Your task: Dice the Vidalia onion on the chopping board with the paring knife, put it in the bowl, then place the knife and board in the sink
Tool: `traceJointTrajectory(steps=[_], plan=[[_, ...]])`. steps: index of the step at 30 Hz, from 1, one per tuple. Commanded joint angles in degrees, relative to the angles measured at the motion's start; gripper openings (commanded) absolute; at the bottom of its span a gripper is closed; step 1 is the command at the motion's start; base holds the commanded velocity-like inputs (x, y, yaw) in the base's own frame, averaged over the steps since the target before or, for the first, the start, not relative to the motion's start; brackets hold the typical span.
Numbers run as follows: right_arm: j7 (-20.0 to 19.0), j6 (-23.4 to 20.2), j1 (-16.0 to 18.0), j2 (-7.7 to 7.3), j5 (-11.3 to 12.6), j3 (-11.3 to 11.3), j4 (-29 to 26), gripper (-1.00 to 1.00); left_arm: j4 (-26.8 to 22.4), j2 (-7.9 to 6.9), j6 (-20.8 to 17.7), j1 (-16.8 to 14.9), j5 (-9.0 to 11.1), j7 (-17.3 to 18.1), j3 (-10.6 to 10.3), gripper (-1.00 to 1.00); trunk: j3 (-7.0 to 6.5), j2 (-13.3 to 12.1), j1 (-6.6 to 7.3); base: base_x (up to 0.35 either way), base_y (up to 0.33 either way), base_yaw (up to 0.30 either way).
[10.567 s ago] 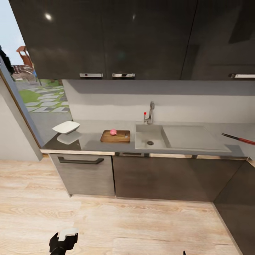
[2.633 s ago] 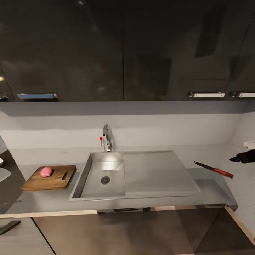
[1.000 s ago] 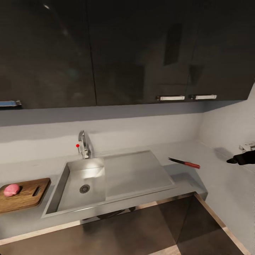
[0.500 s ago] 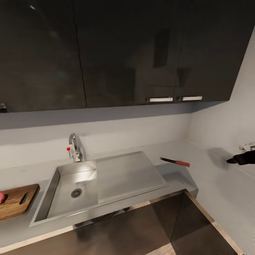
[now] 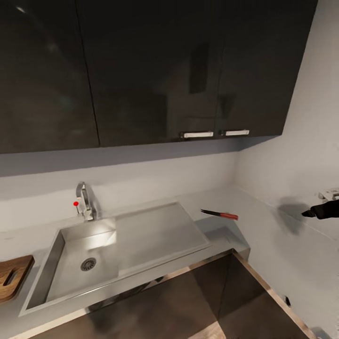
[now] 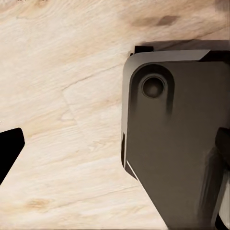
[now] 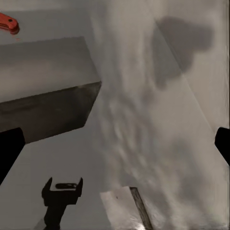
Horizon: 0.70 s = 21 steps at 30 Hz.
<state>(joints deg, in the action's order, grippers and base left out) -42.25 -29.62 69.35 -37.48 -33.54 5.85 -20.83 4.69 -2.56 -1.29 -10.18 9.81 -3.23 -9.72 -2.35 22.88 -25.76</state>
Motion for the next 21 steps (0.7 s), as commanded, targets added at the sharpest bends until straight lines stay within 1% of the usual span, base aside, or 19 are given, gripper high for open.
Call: traceJointTrajectory(steps=[1, 4, 6, 7, 8, 9, 10, 11, 12, 13, 14, 15, 17, 18, 19, 20, 21], plan=[[-0.4, -0.3, 0.0, 0.04, -0.5, 0.5, -0.1, 1.00, 0.1, 0.02, -0.1, 0.0, 0.6, 0.0, -0.5, 1.00, -0.04, 0.0, -0.02, 0.000, 0.000, -0.185], [-0.3, -0.3, 0.0, 0.18, -0.5, 0.5, -0.1, 1.00, 0.1, 0.06, -0.1, 0.1, 0.6, -0.1, -0.5, 1.00, -0.17, 0.0, -0.02, 0.000, 0.000, -0.117], [-0.3, -0.3, 0.0, 0.66, -0.4, 0.4, -0.1, 1.00, 0.1, 0.13, -0.1, 0.2, 0.6, -0.1, -0.5, 1.00, -0.19, 0.0, -0.02, 0.000, 0.000, -0.026], [-0.3, -0.3, 0.0, 1.38, -0.5, 0.4, -0.2, 1.00, 0.1, 0.18, 0.0, 0.2, 0.6, -0.1, -0.5, 1.00, -0.19, 0.0, -0.02, 0.000, 0.000, -0.013], [-0.1, -0.4, 0.0, 3.04, -0.6, 0.4, -0.4, 1.00, 0.1, 0.27, 0.0, 0.2, 0.6, -0.1, -0.5, 1.00, -0.19, 0.0, -0.02, 0.000, 0.000, -0.007], [0.4, -0.5, 0.0, 4.36, -0.6, 0.4, -0.6, 1.00, 0.1, 0.34, 0.0, 0.2, 0.6, -0.1, -0.5, 1.00, -0.19, 0.0, -0.02, 0.000, 0.000, -0.004], [0.8, -0.6, 0.0, 5.08, -0.7, 0.4, -0.7, 1.00, 0.1, 0.36, 0.0, 0.2, 0.6, -0.1, -0.5, 1.00, -0.20, 0.0, -0.02, 0.000, 0.000, -0.003], [1.9, -0.7, 0.0, 6.63, -0.7, 0.4, -0.8, 1.00, 0.1, 0.39, 0.0, 0.2, 0.6, -0.1, -0.5, 1.00, -0.20, 0.0, -0.02, 0.000, -0.005, -0.002], [2.6, -0.8, 0.0, 7.53, -0.7, 0.4, -0.9, 1.00, 0.1, 0.40, 0.0, 0.2, 0.6, -0.1, -0.6, 1.00, -0.20, 0.0, -0.02, 0.000, -0.015, -0.002], [4.3, -0.9, 0.0, 9.62, -0.8, 0.4, -1.0, 1.00, 0.1, 0.42, 0.0, 0.2, 0.6, -0.1, -0.6, 1.00, -0.20, 0.0, -0.02, 0.000, -0.044, -0.001], [5.4, -0.9, 0.1, 10.81, -0.8, 0.4, -1.1, 1.00, 0.1, 0.43, 0.0, 0.2, 0.6, -0.1, -0.6, 1.00, -0.20, 0.0, -0.02, 0.000, -0.056, -0.001], [7.8, -1.1, 0.1, 13.40, -0.8, 0.3, -1.5, 1.00, 0.1, 0.50, 0.0, 0.2, 0.6, -0.1, -0.6, 1.00, -0.20, 0.0, -0.02, 0.000, -0.074, -0.001], [15.0, -3.6, 0.1, 19.88, -0.8, 0.3, -3.9, 1.00, 0.1, 0.81, 0.0, 0.2, 0.6, -0.1, -0.6, 1.00, -0.20, 0.0, -0.02, 0.000, -0.091, 0.000], [16.7, -4.4, 0.1, 21.39, -0.8, 0.3, -4.6, 1.00, 0.0, 0.86, 0.0, 0.2, 0.6, -0.1, -0.6, 1.00, -0.20, 0.0, -0.02, 0.000, -0.099, 0.000], [21.2, -7.1, 0.1, 25.35, -0.8, 0.3, -6.9, 1.00, 0.0, 0.96, 0.0, 0.2, 0.6, -0.1, -0.5, 1.00, -0.20, 0.0, -0.02, 0.000, -0.106, 0.000], [23.2, -8.4, 0.1, 27.23, -0.7, 0.3, -8.3, 1.00, 0.0, 0.98, 0.0, 0.2, 0.6, -0.1, -0.5, 1.00, -0.20, 0.0, -0.02, 0.000, -0.110, 0.000], [24.6, -9.3, 0.1, 28.53, -0.6, 0.3, -9.6, 1.00, 0.0, 0.98, 0.0, 0.2, 0.6, -0.1, -0.5, 1.00, -0.20, 0.0, -0.02, 0.000, -0.112, 0.000]])
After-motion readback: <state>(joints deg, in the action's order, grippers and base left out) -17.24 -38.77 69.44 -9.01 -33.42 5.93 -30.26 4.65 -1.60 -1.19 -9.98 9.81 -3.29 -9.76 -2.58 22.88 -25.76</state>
